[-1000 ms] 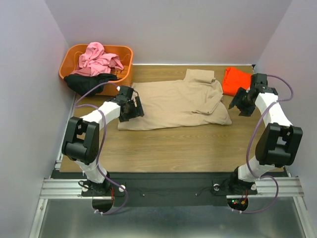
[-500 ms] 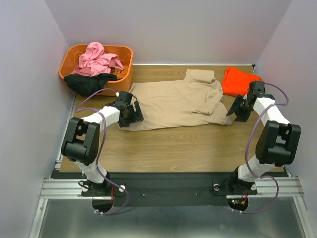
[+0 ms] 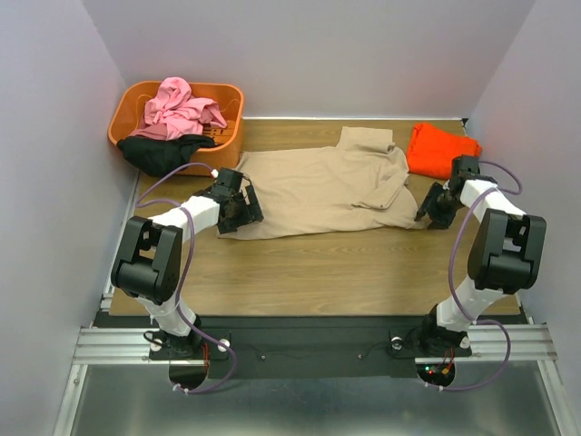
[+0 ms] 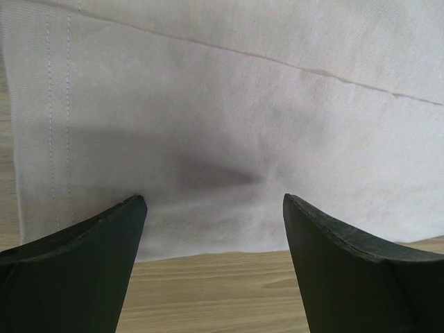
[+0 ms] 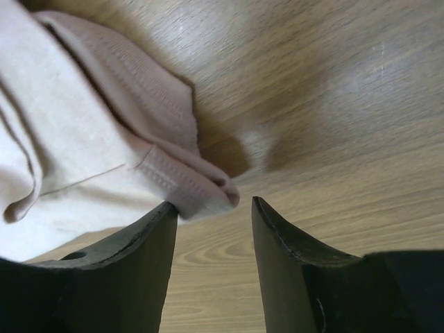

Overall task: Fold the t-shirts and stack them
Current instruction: Fold the tshirt

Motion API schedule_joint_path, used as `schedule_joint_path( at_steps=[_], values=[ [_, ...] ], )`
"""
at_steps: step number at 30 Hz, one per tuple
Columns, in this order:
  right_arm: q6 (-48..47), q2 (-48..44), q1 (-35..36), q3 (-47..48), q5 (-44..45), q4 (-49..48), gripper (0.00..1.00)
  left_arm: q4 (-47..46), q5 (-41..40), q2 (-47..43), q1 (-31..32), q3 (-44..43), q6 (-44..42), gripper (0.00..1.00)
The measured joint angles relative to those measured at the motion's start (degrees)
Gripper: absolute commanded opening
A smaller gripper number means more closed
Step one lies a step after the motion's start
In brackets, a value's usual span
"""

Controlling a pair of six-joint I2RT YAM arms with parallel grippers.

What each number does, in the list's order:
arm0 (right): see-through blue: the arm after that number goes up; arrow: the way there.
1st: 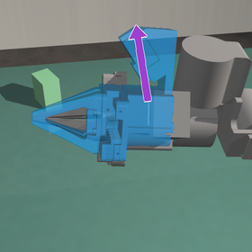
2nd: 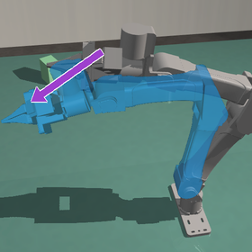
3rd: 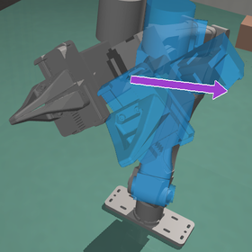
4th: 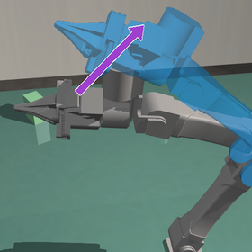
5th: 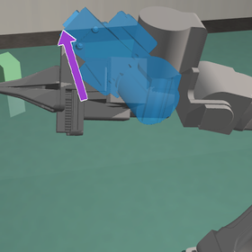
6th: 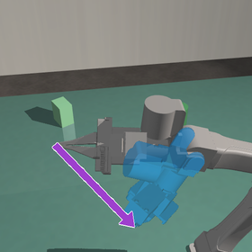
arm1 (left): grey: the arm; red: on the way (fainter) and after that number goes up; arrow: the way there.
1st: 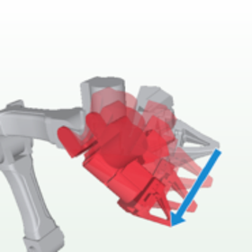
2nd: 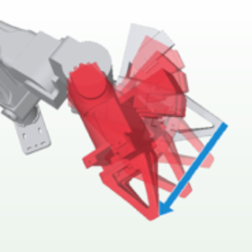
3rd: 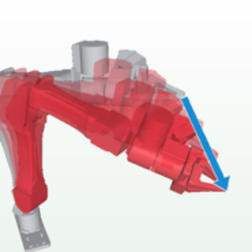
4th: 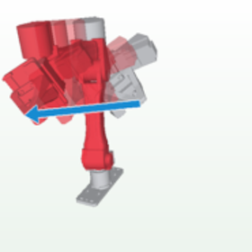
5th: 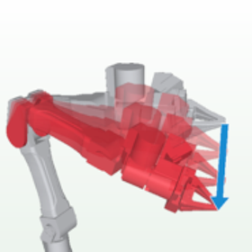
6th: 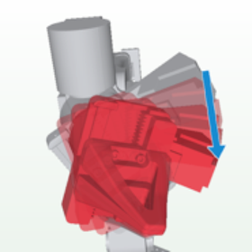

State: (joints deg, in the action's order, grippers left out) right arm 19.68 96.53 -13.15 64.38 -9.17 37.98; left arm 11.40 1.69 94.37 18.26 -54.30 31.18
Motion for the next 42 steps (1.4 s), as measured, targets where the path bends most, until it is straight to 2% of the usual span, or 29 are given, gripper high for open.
schedule_joint_path(
  at_steps=[7,10,13,14,17,20,25,35,38,39,41,42],
  values=[
    [0.07,2.45,-0.31,-0.61,0.2,-2.14,0.47,0.0,-0.02,0.0,0.0,0.0,0.02,0.93],
    [0.09,3.45,-0.35,-0.66,0.07,-3.17,0.41,-0.04,-0.02,0.0,0.0,0.02,0.04,0.94],
    [0.2,5.01,-0.35,-0.52,-0.37,-4.39,0.33,-0.13,-0.04,0.02,-0.02,0.07,0.17,0.94],
    [0.22,5.2,-0.37,-0.44,-0.48,-4.5,0.24,-0.15,-0.04,0.02,-0.02,0.07,0.2,0.94],
    [0.37,5.2,-0.39,-0.44,-0.66,-4.98,0.12,-0.61,-0.04,0.07,-0.15,0.28,0.24,0.94],
    [0.44,5.2,-0.39,-0.44,-0.57,-5.07,0.09,-1.53,-0.02,0.07,-0.42,0.55,0.39,0.94],
    [-0.83,4.68,-0.39,1.42,2.84,-2.97,0.09,-2.27,0.07,0.07,-0.79,0.7,0.31,0.94],
    [-6.34,1.49,-0.17,14.29,16.7,2.49,0.17,-5.27,0.33,0.28,-1.88,1.46,-0.15,0.94],
    [-6.88,1.05,0.09,14.58,19.98,3.43,0.28,-6.05,0.48,0.46,-1.88,1.46,-0.31,0.94],
    [-7.13,1.05,0.13,14.51,21.31,3.91,0.36,-6.19,0.5,0.5,-1.88,1.46,-0.33,0.94],
    [-7.54,1.01,0.0,14.32,24.74,3.98,0.44,-6.45,0.24,0.59,-1.9,1.46,-0.63,0.94],
    [-7.61,0.9,-0.31,14.21,26.75,3.98,0.51,-6.56,0.11,0.63,-2.03,1.46,-0.72,0.94]
  ],
)
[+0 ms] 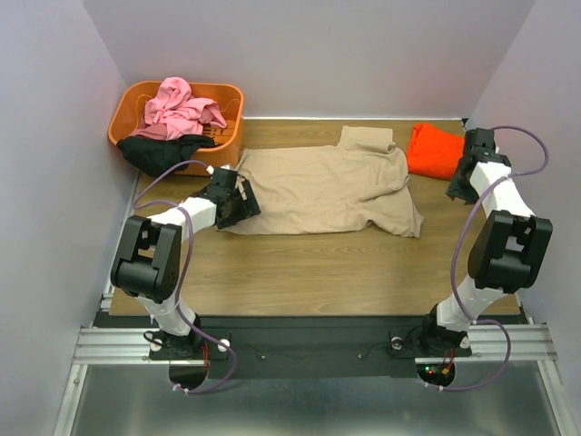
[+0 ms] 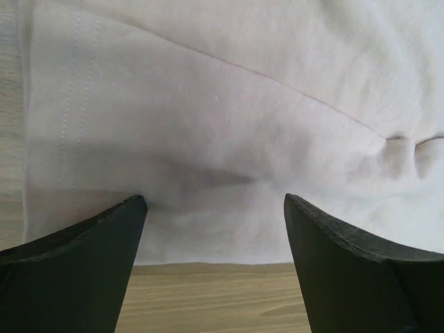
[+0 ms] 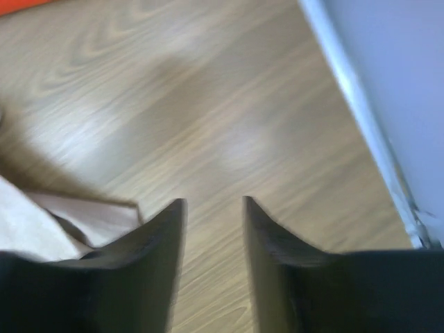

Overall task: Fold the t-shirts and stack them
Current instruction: Fold the tshirt

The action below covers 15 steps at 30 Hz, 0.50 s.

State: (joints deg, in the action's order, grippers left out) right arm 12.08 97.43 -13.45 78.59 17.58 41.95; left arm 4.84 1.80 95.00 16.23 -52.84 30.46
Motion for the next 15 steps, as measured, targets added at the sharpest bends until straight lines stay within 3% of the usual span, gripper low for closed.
schedule_joint_path(
  at_steps=[3,8,15],
  values=[
    [-0.13,-0.85,-0.42,-0.83,3.91,0.02,0.62,-0.35,-0.33,0.02,-0.33,0.09,-0.07,0.94],
    [-0.15,-2.73,-0.52,-1.18,5.51,0.04,0.64,-0.87,-0.42,-0.15,-0.55,0.37,-0.17,0.94],
    [-0.5,-4.13,-0.5,-3.82,-11.43,-0.63,0.63,1.18,-0.85,-0.81,-0.61,0.11,-0.66,0.94]
  ],
)
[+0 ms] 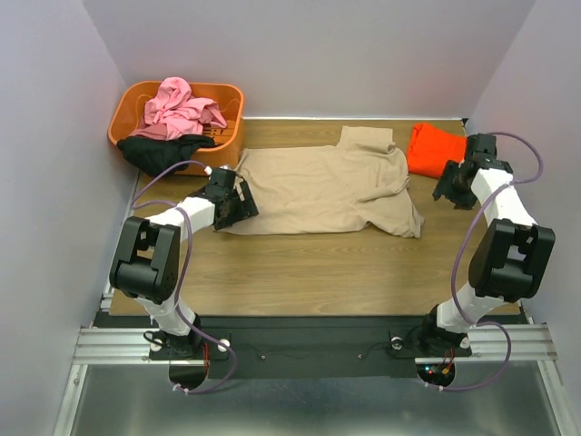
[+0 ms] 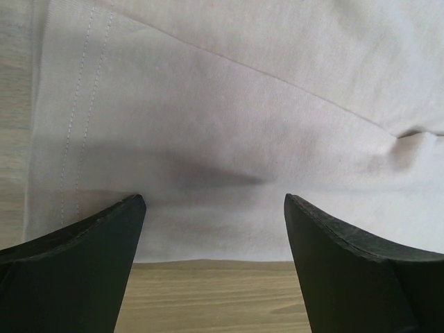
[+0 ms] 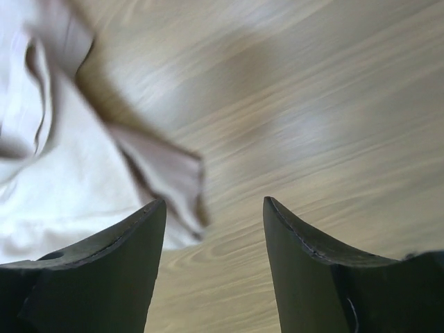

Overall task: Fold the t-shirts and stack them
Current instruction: Fold the tshirt

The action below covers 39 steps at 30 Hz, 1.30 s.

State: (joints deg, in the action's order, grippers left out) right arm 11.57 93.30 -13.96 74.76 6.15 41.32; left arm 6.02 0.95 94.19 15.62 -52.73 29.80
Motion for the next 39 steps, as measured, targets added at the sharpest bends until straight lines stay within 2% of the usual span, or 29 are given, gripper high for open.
schedule_joint_path(
  at_steps=[8,17,20,23,26,27,32,39],
  values=[
    [1.86,3.48,0.04,-6.64,-14.29,0.17,0.61,6.86,-0.59,0.28,-0.35,-3.19,-0.17,0.94],
    [2.4,7.54,0.04,-9.25,-17.75,-0.04,0.56,7.26,0.11,1.33,-0.63,-3.54,0.13,0.95],
    [2.84,7.93,0.04,-10.56,-17.75,-0.9,0.5,7.17,0.13,1.33,-0.63,-3.54,0.22,0.94],
    [3.21,8.07,0.04,-10.91,-17.57,-1.16,0.38,7.02,0.11,1.42,-0.63,-3.5,0.28,0.94],
    [3.87,8.22,0.02,-11.19,-17.29,-1.62,0.06,6.58,0.07,1.46,-0.63,-3.28,0.28,0.95],
    [3.96,8.39,0.0,-11.19,-17.27,-1.79,0.03,6.47,0.04,1.46,-0.63,-3.21,0.28,0.94],
    [4.09,8.79,0.0,-10.29,-14.99,-0.61,0.0,5.11,-0.04,1.4,-0.63,-2.64,0.24,0.95],
    [2.32,10.47,0.13,-2.21,-6.88,2.1,0.0,3.13,-0.35,0.57,-0.61,-1.14,-1.05,0.94]
  ],
)
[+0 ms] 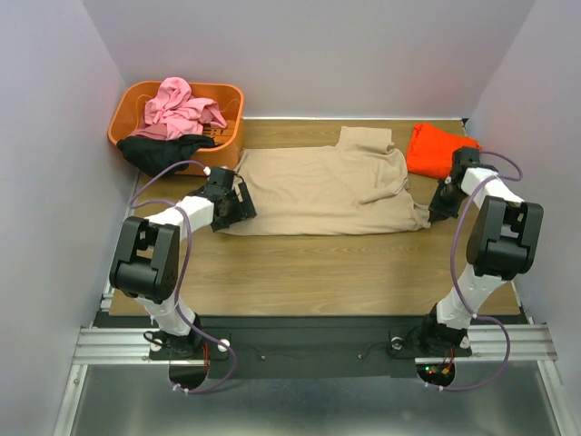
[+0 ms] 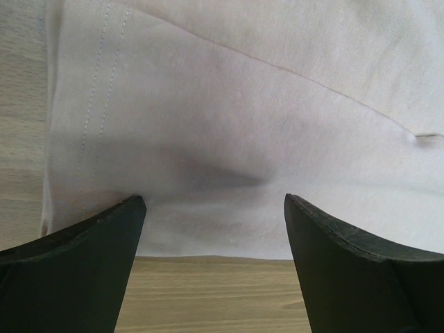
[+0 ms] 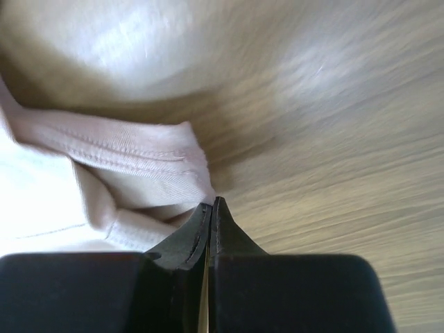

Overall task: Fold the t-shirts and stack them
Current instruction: Fold the tshirt

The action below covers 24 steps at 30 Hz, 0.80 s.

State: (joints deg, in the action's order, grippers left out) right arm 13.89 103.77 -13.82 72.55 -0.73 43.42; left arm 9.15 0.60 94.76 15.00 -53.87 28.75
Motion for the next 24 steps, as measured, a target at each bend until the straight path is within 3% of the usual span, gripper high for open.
schedule_joint_path(
  at_steps=[12,14,15,19,24],
  values=[
    [-1.09,3.61,0.02,3.91,6.84,2.75,0.0,-4.31,-0.2,-2.6,0.04,4.04,-0.96,0.94],
    [-1.09,3.61,0.02,3.91,7.23,2.93,0.06,-4.68,-0.11,-2.82,0.04,4.35,-1.14,0.94],
    [-1.09,3.61,0.02,3.91,7.26,3.02,0.2,-4.63,-0.02,-2.93,0.04,4.35,-1.29,0.95],
    [-1.75,3.15,0.0,3.91,7.8,3.1,0.45,-1.64,-0.11,-3.13,0.02,3.26,-1.75,0.95],
    [-2.08,-0.2,0.42,4.42,5.9,3.3,0.52,5.57,-0.66,-3.13,-0.02,-1.03,-2.19,0.95]
  ],
)
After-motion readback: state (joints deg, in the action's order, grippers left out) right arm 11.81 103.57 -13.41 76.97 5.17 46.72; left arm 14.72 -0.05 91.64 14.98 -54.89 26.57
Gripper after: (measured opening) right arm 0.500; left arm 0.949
